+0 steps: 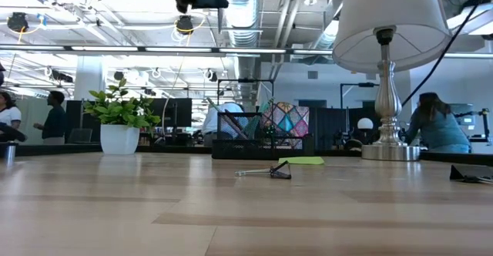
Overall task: Pick and place office supplies into organizer
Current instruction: Put the black scissor into the black desk organizer
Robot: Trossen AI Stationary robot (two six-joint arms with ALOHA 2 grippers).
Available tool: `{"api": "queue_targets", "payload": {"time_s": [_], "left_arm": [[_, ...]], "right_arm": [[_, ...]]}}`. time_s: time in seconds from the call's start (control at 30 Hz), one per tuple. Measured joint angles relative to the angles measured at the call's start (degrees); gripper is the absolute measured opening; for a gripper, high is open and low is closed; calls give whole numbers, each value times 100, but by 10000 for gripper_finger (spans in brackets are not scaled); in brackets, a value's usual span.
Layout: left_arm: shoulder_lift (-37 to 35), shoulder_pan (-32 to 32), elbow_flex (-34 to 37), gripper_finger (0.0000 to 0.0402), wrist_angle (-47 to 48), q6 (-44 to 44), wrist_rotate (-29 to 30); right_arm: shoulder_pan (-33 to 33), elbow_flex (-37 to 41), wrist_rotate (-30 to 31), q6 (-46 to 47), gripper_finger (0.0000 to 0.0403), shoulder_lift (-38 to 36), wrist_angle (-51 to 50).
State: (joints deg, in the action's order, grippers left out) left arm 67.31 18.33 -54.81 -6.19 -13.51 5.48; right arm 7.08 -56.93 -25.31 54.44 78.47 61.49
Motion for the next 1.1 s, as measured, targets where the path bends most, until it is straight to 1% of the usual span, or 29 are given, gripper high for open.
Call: {"api": "queue_targets", "payload": {"time_s": [0.07, 0.1, 0.13, 0.2, 0.27, 0.4, 0.43, 0.5, 0.63, 0.8, 0.93, 1.1], "left_arm": [[127, 347, 171, 1, -473, 444, -813], [263, 470, 275, 1, -857, 628, -1114], [406, 571, 400, 2, -1168, 759, -1286], [737, 697, 523, 1, -1569, 778, -1295], [1156, 748, 527, 1, -1951, 564, -1286], [2075, 817, 534, 1, -2748, 557, -1743], [2278, 817, 534, 1, -2928, 550, -1735], [2579, 840, 534, 1, -3236, 554, -1540], [2852, 955, 534, 1, -3227, 627, -1413], [3067, 1005, 527, 0, -3264, 518, -1396], [3335, 1023, 532, 0, -3075, 904, -1574], [3470, 1000, 534, 0, -2928, 749, -1231]], "right_arm": [[-266, 1, 210, -500, 118, -253, -316], [-426, 2, 372, -769, 118, -356, -449], [-595, 1, 540, -1038, 118, -443, -563], [-912, 0, 850, -1528, 118, -580, -854], [-1188, 0, 1195, -1904, 118, -627, -1107], [-1593, 0, 1754, -2255, 118, -626, -1229], [-1664, 0, 1843, -2291, 118, -611, -1229], [-1796, 1, 2018, -2304, 118, -597, -1292], [-1971, 2, 2312, -2498, 118, -596, -1372], [-2031, 2, 2324, -2741, 118, -596, -1424], [-2007, 2, 2391, -2750, 118, -594, -1475], [-2025, 2, 2413, -2750, 118, -594, -1483]]}}
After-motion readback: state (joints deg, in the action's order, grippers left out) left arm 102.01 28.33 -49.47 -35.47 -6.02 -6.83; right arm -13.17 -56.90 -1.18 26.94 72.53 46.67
